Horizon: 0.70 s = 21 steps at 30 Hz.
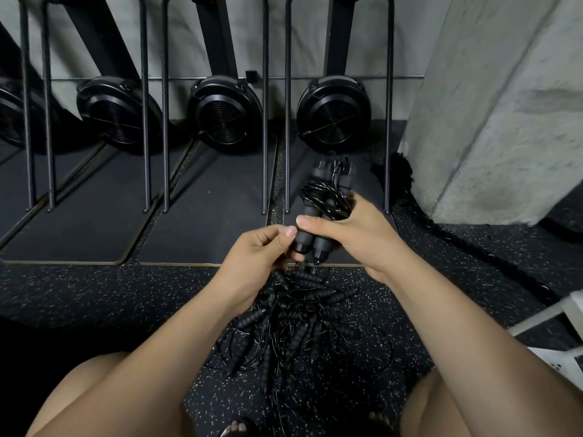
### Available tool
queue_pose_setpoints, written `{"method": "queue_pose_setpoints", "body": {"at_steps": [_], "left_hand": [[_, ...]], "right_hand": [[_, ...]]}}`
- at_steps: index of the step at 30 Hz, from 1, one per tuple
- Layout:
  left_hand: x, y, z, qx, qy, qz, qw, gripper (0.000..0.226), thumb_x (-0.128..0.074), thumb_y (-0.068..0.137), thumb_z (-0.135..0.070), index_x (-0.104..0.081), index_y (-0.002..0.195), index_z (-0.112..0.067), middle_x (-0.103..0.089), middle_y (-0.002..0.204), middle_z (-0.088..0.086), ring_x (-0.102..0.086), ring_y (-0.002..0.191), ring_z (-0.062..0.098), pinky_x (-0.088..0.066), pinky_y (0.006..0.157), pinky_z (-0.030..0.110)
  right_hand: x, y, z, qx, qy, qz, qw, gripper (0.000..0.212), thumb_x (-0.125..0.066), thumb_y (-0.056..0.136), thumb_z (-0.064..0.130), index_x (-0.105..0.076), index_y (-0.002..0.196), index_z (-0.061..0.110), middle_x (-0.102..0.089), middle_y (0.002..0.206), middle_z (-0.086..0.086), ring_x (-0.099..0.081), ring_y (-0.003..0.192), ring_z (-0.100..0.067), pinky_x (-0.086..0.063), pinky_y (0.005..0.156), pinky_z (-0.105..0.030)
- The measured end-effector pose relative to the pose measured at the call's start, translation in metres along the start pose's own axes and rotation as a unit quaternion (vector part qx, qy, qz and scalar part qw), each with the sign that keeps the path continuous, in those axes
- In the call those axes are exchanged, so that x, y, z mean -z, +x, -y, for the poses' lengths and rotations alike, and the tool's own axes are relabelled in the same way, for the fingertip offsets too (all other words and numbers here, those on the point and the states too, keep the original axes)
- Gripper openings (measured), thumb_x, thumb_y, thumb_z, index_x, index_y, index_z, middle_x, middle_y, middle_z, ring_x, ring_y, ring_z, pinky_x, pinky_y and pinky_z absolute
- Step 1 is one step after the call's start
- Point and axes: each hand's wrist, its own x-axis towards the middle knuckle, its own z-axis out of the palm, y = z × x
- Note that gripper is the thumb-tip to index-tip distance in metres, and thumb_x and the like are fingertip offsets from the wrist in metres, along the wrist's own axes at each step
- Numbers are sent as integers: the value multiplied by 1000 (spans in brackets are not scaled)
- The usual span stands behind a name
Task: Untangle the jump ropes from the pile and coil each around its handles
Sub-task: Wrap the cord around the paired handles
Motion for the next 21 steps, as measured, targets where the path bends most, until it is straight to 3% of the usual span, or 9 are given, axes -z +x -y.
{"method": "queue_pose_setpoints", "body": {"at_steps": [3,7,9,12,13,16,19,21], "left_hand": [[-1,-1,-2,-7,3,-14,1000,26,-57,109,-19,-75,114,0,-72,86,7,-65,75,7,-51,69,17],[-2,-2,-1,1,10,-20,1000,22,-58,109,-13,-77,117,-6,-72,88,7,-63,76,8,-48,69,19],[-3,0,-1,-6,40,-44,998,21,-58,108,-10,-78,110,-9,-74,88,7,-62,77,11,-46,71,23],[-8,1,-1,-17,77,-70,994,21,-57,106,-6,-77,102,-10,-78,88,3,-62,74,8,-46,71,18],[-11,1,-2,-15,79,-74,994,21,-56,107,-6,-77,102,-10,-79,88,4,-62,72,6,-46,69,15],[-16,1,-2,-13,76,-85,993,21,-56,108,-9,-76,102,-9,-79,87,5,-63,68,3,-46,64,11],[-18,1,-3,-7,68,-95,993,22,-54,109,-6,-75,102,-5,-79,86,6,-66,69,5,-48,65,13],[-19,1,-2,-1,74,-99,992,23,-53,110,-6,-73,98,-7,-79,87,9,-70,76,12,-55,73,22]], "right_hand": [[-2,2,-2,3,-14,-43,999,58,-99,71,46,-69,119,31,-81,109,12,-77,102,-9,-57,78,-29],[-5,2,0,7,-12,-63,998,59,-96,74,52,-67,121,33,-81,106,12,-78,92,-12,-52,55,-27],[-9,2,-2,15,-15,-74,997,57,-95,76,50,-65,121,33,-81,104,12,-77,90,-8,-52,61,-25],[-14,0,-4,47,-40,-103,993,57,-94,79,48,-61,122,33,-80,102,15,-76,94,-2,-58,85,-32],[-15,-1,-3,59,-56,-112,990,57,-94,80,46,-59,123,32,-80,99,15,-75,91,1,-56,87,-28],[-17,-4,1,78,-96,-122,985,54,-91,84,41,-55,123,28,-77,95,19,-71,80,9,-47,70,-7],[-21,-3,0,87,-127,-140,978,56,-92,82,45,-54,120,32,-76,97,18,-67,89,13,-44,68,-1],[-23,-3,-1,92,-147,-143,974,57,-92,82,45,-52,120,32,-74,101,19,-65,93,15,-44,70,0]]}}
